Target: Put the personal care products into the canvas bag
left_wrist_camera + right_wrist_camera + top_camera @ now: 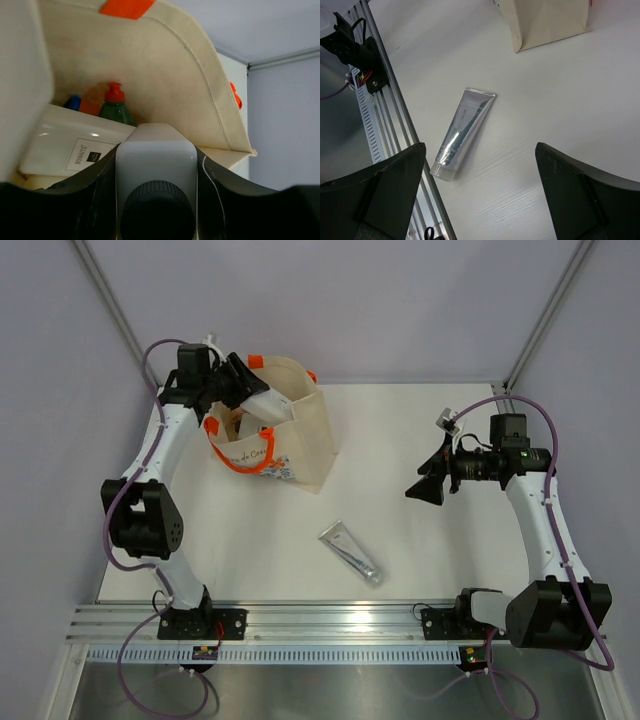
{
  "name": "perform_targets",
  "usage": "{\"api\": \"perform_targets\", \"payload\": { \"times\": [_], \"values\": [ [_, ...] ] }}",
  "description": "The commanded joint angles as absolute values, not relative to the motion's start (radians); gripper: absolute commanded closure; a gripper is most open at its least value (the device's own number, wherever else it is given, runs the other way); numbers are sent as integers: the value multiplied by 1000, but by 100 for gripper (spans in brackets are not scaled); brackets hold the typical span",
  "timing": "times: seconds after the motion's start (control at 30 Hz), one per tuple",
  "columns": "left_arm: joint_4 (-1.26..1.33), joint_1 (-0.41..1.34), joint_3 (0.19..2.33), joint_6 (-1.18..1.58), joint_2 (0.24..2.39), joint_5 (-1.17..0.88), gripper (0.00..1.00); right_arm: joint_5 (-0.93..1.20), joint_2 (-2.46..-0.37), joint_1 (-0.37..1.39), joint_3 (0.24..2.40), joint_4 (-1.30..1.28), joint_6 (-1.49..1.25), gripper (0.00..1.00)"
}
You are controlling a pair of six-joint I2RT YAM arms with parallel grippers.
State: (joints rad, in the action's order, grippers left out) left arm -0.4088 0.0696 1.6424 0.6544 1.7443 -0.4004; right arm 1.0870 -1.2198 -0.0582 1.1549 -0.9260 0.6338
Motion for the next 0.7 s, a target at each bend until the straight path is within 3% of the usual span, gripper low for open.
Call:
{"api": "perform_targets", "payload": {
  "times": [0.0, 0.1, 0.13, 0.23, 0.27, 0.3, 0.53, 0.67],
  "values": [
    [-362, 147, 1747, 609, 1787, -570, 93, 1129, -1236, -58, 1157, -960, 698, 0],
    [-368, 163, 1732, 598, 1801, -549, 62, 1152, -1249, -58, 1147, -1008, 779, 0],
    [-367, 160, 1724, 589, 1796, -534, 43, 1154, -1249, -57, 1141, -1020, 801, 1],
    [-368, 141, 1718, 566, 1783, -522, 21, 1117, -1233, -34, 1101, -970, 808, 1],
    [-367, 138, 1720, 554, 1778, -523, 8, 1089, -1227, -12, 1086, -953, 804, 0],
    [-370, 134, 1720, 549, 1772, -514, 1, 1004, -1221, 65, 1075, -925, 776, 1],
    [-417, 104, 1729, 473, 1691, -433, 1, 602, -1253, 432, 1037, -706, 552, 1],
    [-420, 104, 1663, 428, 1532, -347, 1, 338, -1292, 639, 1019, -585, 376, 0]
  ]
}}
